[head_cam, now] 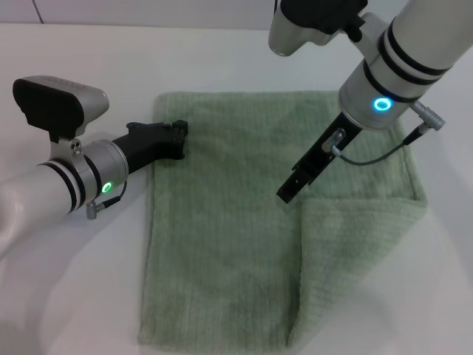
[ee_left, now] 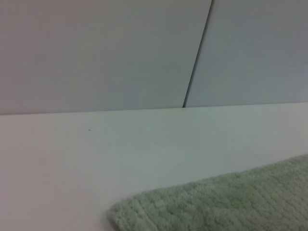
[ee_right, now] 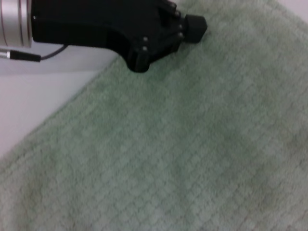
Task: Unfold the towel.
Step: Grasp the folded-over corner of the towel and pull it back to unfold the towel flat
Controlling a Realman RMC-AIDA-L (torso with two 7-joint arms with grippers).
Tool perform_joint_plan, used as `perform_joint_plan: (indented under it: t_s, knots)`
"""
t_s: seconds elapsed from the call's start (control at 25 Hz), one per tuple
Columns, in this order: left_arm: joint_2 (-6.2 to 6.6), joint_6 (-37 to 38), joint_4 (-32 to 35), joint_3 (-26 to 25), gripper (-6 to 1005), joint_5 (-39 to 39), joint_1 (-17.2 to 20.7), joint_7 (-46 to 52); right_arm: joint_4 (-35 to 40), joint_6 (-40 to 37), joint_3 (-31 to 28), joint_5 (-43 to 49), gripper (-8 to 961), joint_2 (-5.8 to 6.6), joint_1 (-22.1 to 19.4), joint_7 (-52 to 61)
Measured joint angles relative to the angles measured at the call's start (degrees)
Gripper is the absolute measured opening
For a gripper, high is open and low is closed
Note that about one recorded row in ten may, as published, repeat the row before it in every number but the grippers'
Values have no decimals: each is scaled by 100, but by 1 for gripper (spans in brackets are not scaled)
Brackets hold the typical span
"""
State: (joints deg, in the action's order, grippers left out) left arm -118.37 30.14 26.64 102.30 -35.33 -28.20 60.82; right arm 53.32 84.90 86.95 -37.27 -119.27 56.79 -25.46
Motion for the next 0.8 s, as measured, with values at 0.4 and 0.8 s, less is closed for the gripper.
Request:
perform_joint_plan:
  t_s: [0.4,0.8]
  knots:
    - [-2,-1,8,50,-1,0,17,3,-281,35,143,0,768,-8,48,-51]
    - [-1,0,8,71,-1,0,20,12,-400,7,164,0,768,-18,51,-73]
